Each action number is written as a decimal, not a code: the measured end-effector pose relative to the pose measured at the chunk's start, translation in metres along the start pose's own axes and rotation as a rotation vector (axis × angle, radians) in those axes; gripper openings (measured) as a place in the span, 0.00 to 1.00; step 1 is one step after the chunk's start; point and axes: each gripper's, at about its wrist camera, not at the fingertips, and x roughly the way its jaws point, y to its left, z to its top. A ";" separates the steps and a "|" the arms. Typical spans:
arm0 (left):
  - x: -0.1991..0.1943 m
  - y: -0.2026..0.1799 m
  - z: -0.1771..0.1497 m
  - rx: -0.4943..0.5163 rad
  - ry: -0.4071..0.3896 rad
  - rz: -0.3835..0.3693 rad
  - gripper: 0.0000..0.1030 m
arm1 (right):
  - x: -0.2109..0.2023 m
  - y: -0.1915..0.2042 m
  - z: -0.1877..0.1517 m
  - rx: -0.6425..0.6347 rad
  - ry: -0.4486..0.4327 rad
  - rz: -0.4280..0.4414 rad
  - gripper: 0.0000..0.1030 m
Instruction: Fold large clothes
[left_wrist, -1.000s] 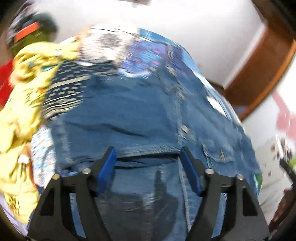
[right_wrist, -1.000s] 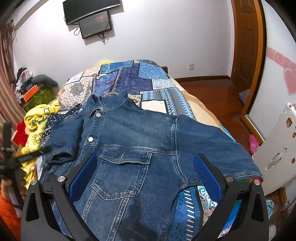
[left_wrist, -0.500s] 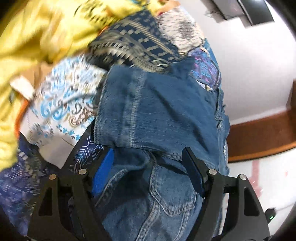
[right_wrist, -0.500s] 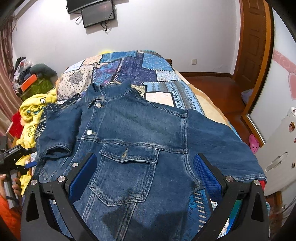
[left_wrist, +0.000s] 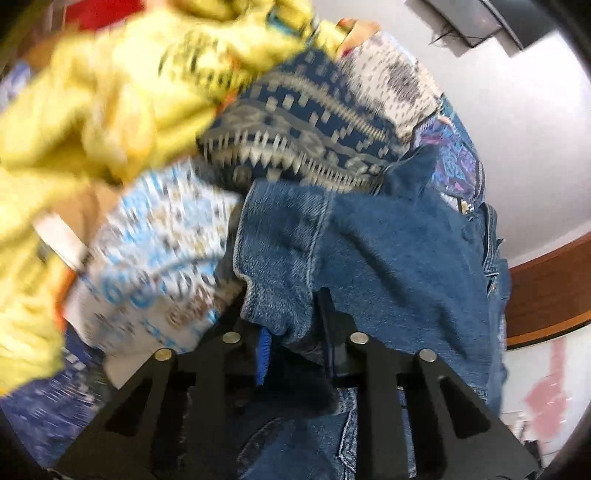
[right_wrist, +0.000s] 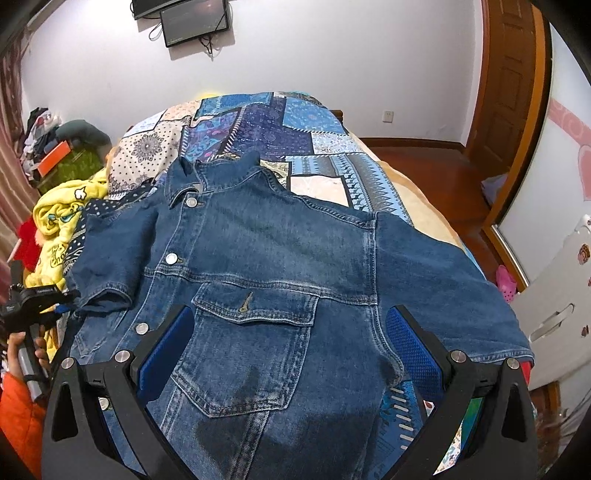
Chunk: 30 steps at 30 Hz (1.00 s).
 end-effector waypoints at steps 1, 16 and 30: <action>-0.009 -0.008 0.001 0.037 -0.036 0.028 0.20 | -0.002 -0.002 0.000 0.003 -0.005 0.002 1.00; -0.132 -0.206 0.009 0.451 -0.389 -0.124 0.13 | -0.032 -0.051 -0.002 0.113 -0.084 0.013 1.00; -0.049 -0.380 -0.126 0.805 -0.115 -0.308 0.08 | -0.054 -0.123 -0.014 0.234 -0.107 -0.050 1.00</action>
